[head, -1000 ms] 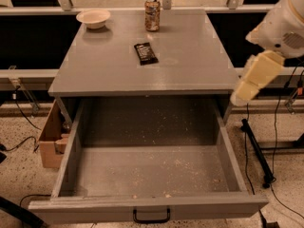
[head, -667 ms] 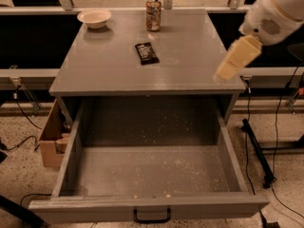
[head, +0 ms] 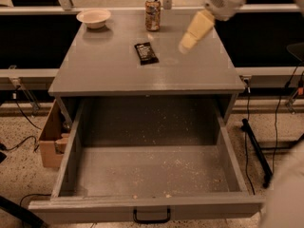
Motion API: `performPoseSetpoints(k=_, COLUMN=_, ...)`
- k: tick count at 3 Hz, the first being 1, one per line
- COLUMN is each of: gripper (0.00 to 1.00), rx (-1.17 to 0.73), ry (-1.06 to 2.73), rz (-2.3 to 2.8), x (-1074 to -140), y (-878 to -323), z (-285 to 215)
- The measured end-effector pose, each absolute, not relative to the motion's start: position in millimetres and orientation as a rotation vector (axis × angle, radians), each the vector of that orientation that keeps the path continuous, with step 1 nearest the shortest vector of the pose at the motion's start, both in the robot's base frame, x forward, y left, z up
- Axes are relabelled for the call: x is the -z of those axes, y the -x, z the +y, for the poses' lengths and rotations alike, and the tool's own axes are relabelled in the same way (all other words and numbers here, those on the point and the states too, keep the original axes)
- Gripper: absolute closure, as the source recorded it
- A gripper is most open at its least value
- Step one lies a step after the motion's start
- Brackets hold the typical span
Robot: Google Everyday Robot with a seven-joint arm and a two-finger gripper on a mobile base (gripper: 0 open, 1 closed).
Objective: Place rxbar chocolate into top drawer
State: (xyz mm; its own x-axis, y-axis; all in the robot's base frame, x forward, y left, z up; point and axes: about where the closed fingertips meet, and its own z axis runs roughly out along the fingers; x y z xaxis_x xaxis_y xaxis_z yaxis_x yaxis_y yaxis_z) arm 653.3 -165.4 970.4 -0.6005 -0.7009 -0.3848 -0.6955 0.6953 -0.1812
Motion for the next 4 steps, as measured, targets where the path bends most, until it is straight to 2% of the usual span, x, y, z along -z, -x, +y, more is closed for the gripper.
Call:
performPoseSetpoints(k=2, gripper=0.00, rx=0.025, ry=1.047, rz=2.501, x=-969, y=-675, z=-147)
performPoseSetpoints(k=4, gripper=0.00, rx=-0.004, ry=0.854, rz=2.629, x=-950, y=-730, z=-98)
